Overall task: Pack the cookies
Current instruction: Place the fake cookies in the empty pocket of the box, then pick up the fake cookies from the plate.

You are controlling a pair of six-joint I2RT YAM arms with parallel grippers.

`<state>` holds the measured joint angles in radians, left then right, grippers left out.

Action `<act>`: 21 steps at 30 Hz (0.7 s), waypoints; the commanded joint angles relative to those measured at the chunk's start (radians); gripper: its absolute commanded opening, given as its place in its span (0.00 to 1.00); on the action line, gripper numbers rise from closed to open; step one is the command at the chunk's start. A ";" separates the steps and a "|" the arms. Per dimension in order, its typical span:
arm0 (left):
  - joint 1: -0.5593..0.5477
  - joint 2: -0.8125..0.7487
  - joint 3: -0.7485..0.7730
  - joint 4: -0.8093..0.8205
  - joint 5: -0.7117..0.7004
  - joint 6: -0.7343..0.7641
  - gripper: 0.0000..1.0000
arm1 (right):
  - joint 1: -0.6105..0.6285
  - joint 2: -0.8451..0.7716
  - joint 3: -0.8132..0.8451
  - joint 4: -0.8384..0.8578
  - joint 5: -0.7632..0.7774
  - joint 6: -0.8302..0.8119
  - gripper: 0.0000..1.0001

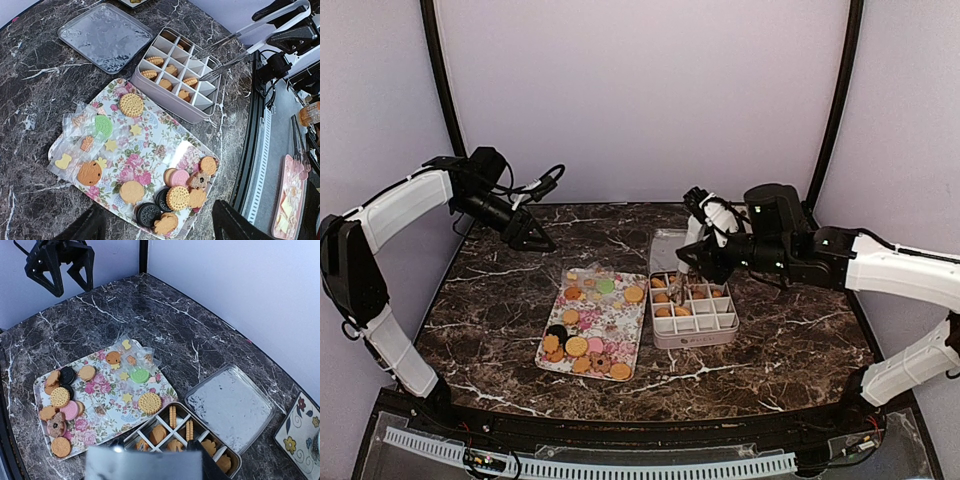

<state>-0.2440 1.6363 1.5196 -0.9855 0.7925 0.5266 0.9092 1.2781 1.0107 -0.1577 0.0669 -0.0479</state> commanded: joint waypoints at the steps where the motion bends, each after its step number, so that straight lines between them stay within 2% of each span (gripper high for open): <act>1: 0.014 -0.007 0.012 -0.024 0.004 0.000 0.75 | -0.004 -0.016 0.080 0.098 -0.048 0.025 0.41; 5: 0.060 0.010 0.012 -0.022 0.018 -0.023 0.76 | 0.007 0.037 0.099 0.186 -0.083 0.052 0.41; 9: 0.126 0.029 0.009 -0.032 0.022 -0.037 0.77 | 0.052 0.156 0.151 0.291 -0.081 0.068 0.41; 16: 0.182 0.007 -0.048 -0.039 0.016 -0.028 0.78 | 0.155 0.477 0.390 0.355 -0.077 0.052 0.41; 21: 0.197 -0.015 -0.074 -0.043 0.025 -0.017 0.78 | 0.179 0.629 0.516 0.369 -0.097 0.054 0.41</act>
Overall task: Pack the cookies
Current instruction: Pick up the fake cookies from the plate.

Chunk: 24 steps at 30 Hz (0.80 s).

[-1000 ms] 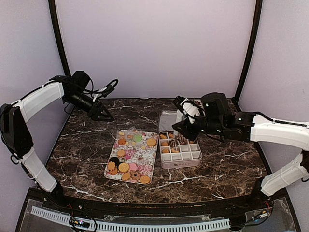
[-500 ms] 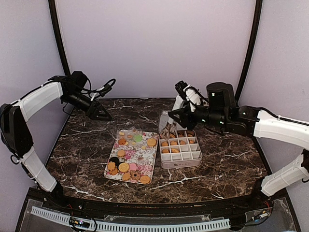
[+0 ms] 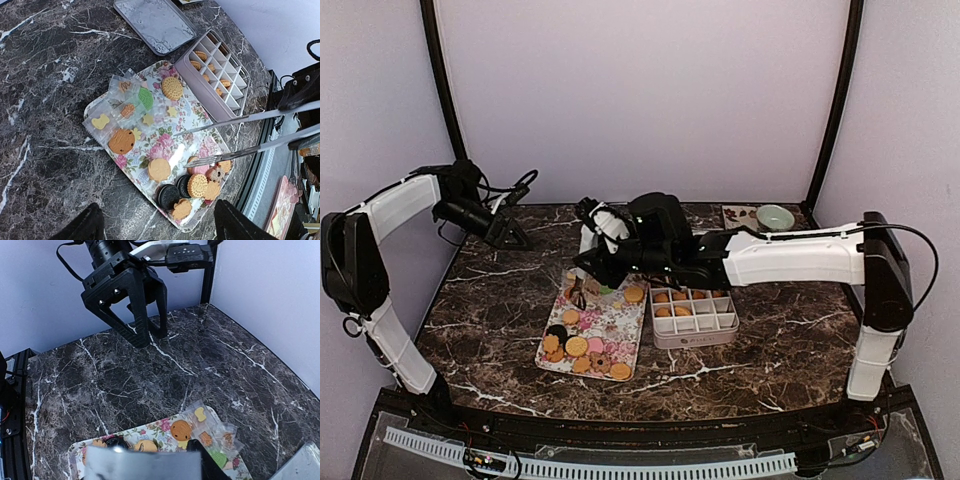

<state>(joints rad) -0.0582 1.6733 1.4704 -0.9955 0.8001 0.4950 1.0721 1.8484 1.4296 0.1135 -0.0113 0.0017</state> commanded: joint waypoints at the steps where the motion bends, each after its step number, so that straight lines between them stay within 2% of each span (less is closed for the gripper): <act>1: 0.012 -0.055 -0.027 -0.036 0.017 0.016 0.78 | 0.018 0.083 0.115 0.100 -0.022 0.007 0.41; 8: 0.016 -0.069 -0.028 -0.040 0.030 0.022 0.78 | 0.024 0.204 0.206 0.093 -0.032 0.013 0.41; 24: 0.015 -0.076 -0.035 -0.043 0.028 0.025 0.78 | 0.033 0.257 0.162 0.116 -0.090 0.073 0.41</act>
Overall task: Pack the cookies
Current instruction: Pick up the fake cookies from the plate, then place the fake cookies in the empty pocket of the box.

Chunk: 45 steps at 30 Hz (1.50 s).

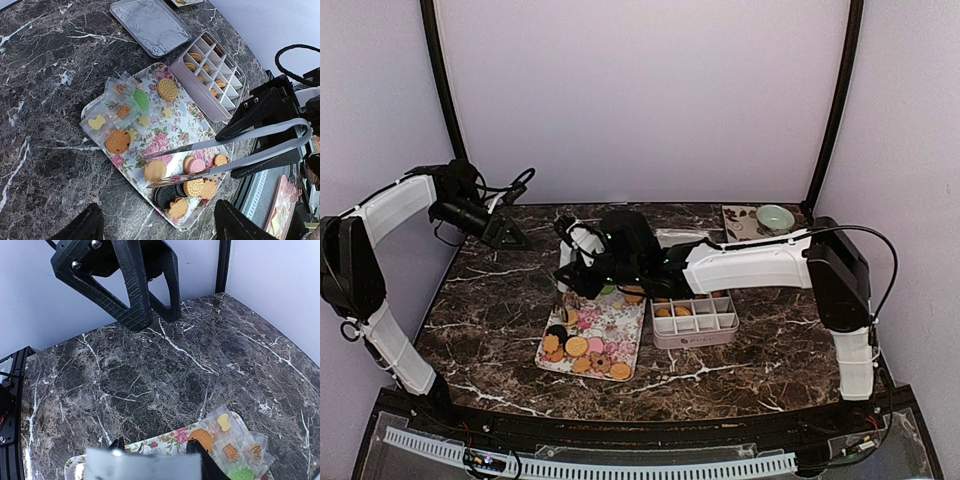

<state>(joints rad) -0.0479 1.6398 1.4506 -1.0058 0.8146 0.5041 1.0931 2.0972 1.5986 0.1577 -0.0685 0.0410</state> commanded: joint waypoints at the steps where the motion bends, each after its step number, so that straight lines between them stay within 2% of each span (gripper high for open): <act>1: 0.005 -0.043 -0.016 -0.033 0.015 0.016 0.78 | 0.014 0.006 -0.014 0.072 -0.031 0.036 0.41; 4: 0.005 -0.041 -0.016 -0.029 0.020 0.013 0.78 | 0.016 -0.005 -0.033 0.067 -0.019 0.034 0.40; 9: 0.006 -0.040 -0.016 -0.025 0.029 0.009 0.78 | 0.014 -0.051 -0.066 0.064 0.025 0.023 0.26; 15: 0.006 -0.042 -0.014 -0.028 0.031 0.011 0.78 | 0.003 -0.134 -0.067 0.033 0.064 -0.016 0.21; 21: 0.006 -0.044 -0.014 -0.027 0.028 0.008 0.78 | -0.036 -0.325 -0.178 0.011 0.112 -0.029 0.20; 28: 0.005 -0.042 -0.010 -0.015 0.034 0.004 0.78 | -0.106 -0.628 -0.497 -0.057 0.230 -0.016 0.19; 34: 0.005 -0.037 -0.008 -0.011 0.040 -0.001 0.78 | -0.169 -0.848 -0.694 -0.151 0.322 0.010 0.20; 38: 0.005 -0.031 -0.007 -0.006 0.044 -0.009 0.78 | -0.183 -0.916 -0.752 -0.180 0.348 0.025 0.20; 45: 0.006 -0.028 0.003 -0.008 0.050 -0.012 0.79 | -0.187 -0.911 -0.764 -0.188 0.351 0.033 0.19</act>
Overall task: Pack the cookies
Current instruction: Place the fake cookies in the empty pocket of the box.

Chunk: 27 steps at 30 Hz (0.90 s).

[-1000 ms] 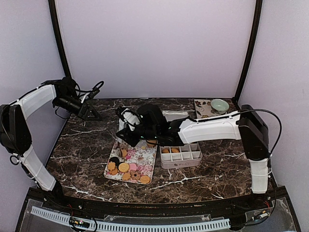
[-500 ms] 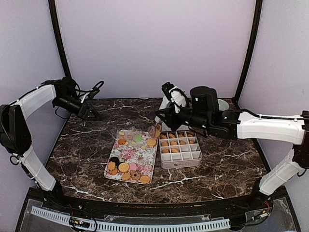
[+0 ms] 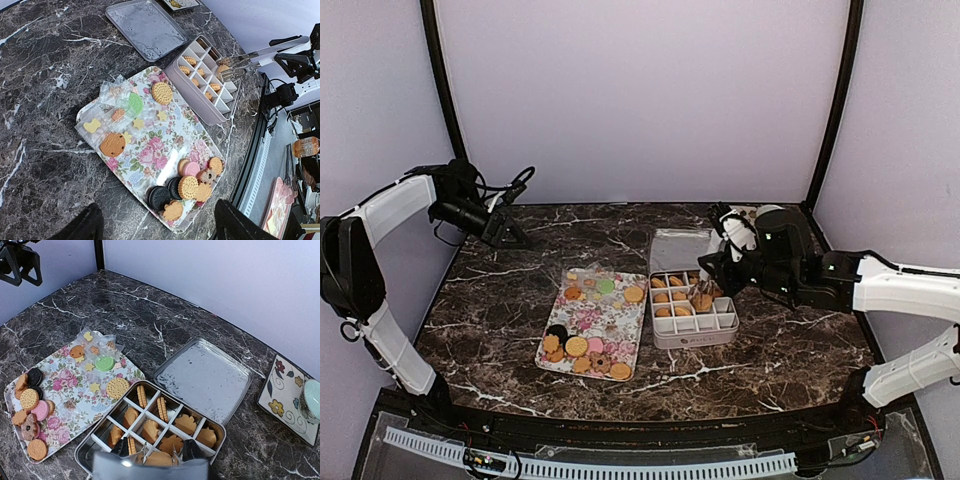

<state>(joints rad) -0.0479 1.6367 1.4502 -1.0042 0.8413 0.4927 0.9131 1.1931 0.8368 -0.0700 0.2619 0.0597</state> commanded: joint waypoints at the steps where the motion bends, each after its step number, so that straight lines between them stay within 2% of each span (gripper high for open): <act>1: 0.006 -0.024 0.005 -0.011 0.024 0.000 0.78 | -0.006 -0.003 -0.002 0.039 0.021 0.012 0.19; 5: 0.006 -0.025 0.006 -0.014 0.022 0.002 0.78 | -0.006 0.002 -0.004 0.033 0.023 0.012 0.22; 8: 0.005 -0.023 0.007 -0.017 0.022 0.003 0.79 | -0.006 -0.008 -0.001 0.028 0.023 0.012 0.36; 11: 0.006 -0.022 0.007 -0.017 0.023 0.003 0.79 | -0.007 -0.017 0.007 0.021 0.023 0.008 0.41; 21: 0.006 -0.027 0.015 -0.024 0.023 0.004 0.79 | -0.006 -0.013 0.075 0.000 -0.010 -0.012 0.43; 27: 0.006 -0.023 0.013 -0.024 0.017 0.006 0.79 | 0.023 0.039 0.152 0.042 -0.083 -0.003 0.42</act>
<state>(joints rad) -0.0479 1.6367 1.4506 -1.0046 0.8486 0.4923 0.9123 1.2026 0.9096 -0.1139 0.2298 0.0578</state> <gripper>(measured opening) 0.787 0.424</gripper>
